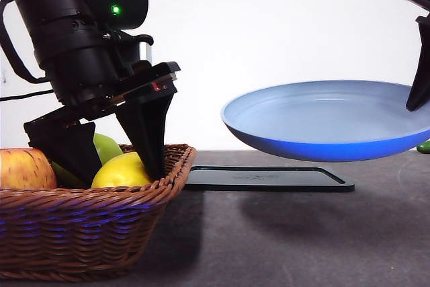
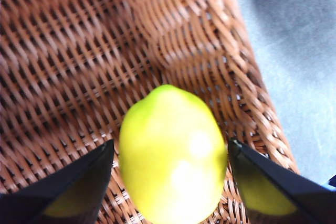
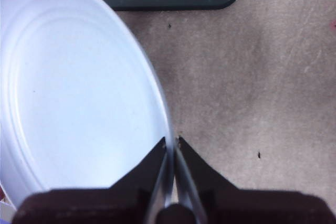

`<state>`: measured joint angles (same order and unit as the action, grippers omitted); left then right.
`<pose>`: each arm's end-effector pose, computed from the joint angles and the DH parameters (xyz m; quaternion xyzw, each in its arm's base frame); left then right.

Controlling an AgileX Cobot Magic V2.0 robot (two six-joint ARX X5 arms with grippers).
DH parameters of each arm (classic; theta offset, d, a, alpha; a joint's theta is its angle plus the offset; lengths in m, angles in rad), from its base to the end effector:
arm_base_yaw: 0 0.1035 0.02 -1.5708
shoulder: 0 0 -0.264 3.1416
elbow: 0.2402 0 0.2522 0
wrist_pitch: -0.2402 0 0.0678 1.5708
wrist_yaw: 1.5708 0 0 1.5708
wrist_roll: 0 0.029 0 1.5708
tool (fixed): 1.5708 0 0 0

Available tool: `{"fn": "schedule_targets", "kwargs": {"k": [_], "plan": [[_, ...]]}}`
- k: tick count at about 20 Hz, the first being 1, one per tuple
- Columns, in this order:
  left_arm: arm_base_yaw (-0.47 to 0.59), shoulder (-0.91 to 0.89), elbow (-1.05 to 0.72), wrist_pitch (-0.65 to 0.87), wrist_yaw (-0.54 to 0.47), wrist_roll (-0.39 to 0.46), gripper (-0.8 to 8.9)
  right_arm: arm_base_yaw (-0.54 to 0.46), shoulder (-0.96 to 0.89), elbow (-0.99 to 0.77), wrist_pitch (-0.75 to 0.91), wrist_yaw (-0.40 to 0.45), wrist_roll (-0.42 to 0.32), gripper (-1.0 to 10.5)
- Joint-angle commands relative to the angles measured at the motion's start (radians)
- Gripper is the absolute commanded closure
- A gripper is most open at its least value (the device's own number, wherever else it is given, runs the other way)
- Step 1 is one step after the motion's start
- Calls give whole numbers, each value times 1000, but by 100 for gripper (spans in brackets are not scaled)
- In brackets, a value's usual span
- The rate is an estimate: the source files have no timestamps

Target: Take the lemon from the basket,put the lemon in the plate,hand out the plate

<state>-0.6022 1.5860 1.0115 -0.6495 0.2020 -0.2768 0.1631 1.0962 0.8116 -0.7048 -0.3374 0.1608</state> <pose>0.2398 -0.1719 0.1942 0.0092 0.6018 -0.2396 0.7618 0.1993 0.0425 0.2476 0.1097 0.4889 0.1793 0.8466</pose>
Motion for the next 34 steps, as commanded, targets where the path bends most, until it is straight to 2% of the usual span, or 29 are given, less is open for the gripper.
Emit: {"fn": "schedule_targets", "kwargs": {"k": [1, 2, 4, 10, 12, 14, 16, 19, 22, 25, 27, 31, 34], "plan": [[-12, 14, 13, 5, -21, 29, 534, 2, 4, 11, 11, -2, 3, 944], [-12, 14, 13, 3, -23, 56, 611, 2, 4, 11, 12, -2, 3, 944], [-10, 13, 23, -11, -22, 99, 673, 2, 4, 11, 12, -2, 3, 944], [27, -69, 204, -140, -8, 124, 673, 2, 6, 11, 11, -1, 7, 944], [10, -95, 278, -127, 70, 121, 673, 2, 13, 11, 8, -4, 8, 944], [-35, -97, 337, -98, 146, 120, 673, 3, 22, 11, -10, -5, 27, 944], [-99, -97, 346, -36, 134, 120, 673, 4, 23, 11, -34, -19, 29, 944], [-208, -64, 346, 15, 83, 121, 673, 4, 23, 11, -46, -121, 31, 944], [-290, -10, 346, 33, 56, 121, 673, 14, 23, 11, -76, -161, 33, 944], [-346, 22, 346, 36, 51, 121, 641, 34, 23, 11, -94, -161, 33, 944], [-375, 35, 346, 35, 8, 124, 603, 47, 23, 11, -94, -162, 34, 944], [-387, 37, 346, 27, -18, 155, 550, 64, 23, 11, -94, -162, 109, 944], [-386, 37, 346, 5, -18, 159, 498, 64, 23, 11, -104, -163, 116, 944]]}}
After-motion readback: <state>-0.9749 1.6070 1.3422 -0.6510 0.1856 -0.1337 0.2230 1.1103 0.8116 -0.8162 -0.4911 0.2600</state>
